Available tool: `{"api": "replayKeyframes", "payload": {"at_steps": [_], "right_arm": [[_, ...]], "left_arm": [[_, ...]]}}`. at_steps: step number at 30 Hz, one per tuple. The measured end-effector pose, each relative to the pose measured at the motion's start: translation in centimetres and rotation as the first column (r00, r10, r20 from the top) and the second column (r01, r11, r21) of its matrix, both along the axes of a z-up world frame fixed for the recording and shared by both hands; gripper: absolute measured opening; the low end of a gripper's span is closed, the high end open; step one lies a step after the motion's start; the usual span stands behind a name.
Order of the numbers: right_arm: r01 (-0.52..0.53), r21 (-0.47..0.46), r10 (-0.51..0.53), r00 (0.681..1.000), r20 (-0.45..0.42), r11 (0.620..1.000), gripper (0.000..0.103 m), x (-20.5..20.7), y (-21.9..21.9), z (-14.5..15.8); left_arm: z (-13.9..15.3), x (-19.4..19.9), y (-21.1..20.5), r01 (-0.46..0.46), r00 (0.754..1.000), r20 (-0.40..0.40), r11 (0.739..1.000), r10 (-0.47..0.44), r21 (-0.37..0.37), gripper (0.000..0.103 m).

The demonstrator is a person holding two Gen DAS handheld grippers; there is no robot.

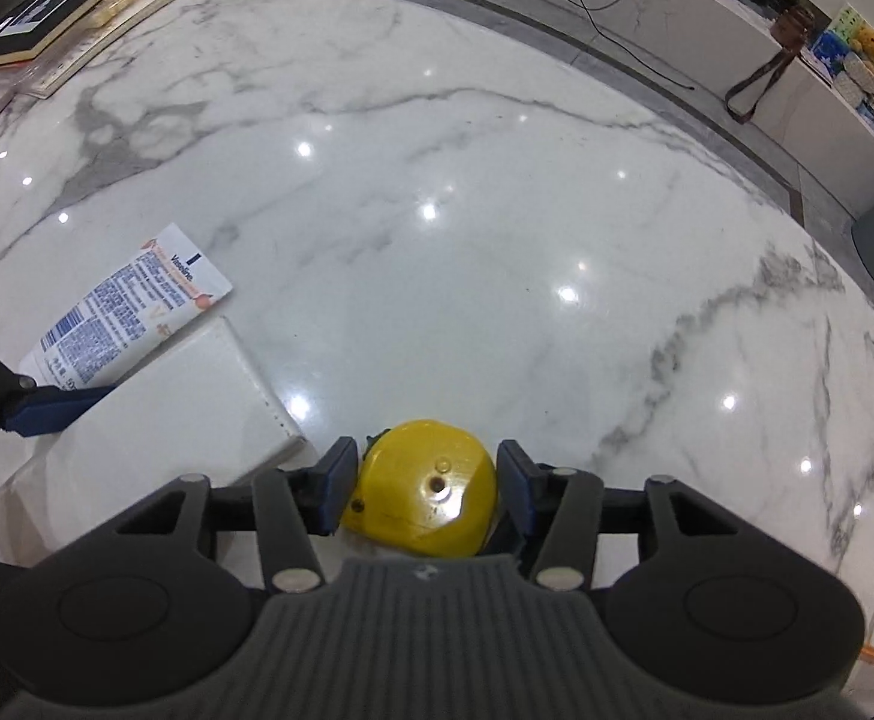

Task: Organize rigid objects
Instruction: 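Grasp the white box with the left tool while the right tool grasps the yellow tape measure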

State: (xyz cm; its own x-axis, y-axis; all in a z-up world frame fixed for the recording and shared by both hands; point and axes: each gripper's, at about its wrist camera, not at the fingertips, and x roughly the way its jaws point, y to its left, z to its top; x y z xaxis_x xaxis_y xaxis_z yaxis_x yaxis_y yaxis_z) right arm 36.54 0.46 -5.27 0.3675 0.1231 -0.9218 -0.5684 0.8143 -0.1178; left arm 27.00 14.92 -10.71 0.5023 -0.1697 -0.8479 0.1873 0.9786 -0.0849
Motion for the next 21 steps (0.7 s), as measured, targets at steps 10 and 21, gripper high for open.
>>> {"api": "replayKeyframes", "payload": {"at_steps": [10, 21], "right_arm": [[-0.004, 0.111, 0.01, 0.998, -0.058, 0.994, 0.051, -3.6, 0.1, 0.2], [0.155, 0.172, -0.135, 0.983, -0.122, 0.973, 0.065, -3.8, -2.0, -0.5]], "left_arm": [[0.2, -1.0, 2.0, -0.098, 0.993, -0.059, 0.995, 0.099, 0.015, 0.073], [0.1, -1.3, 0.9, -0.057, 0.997, -0.048, 0.995, 0.061, 0.078, 0.078]]}}
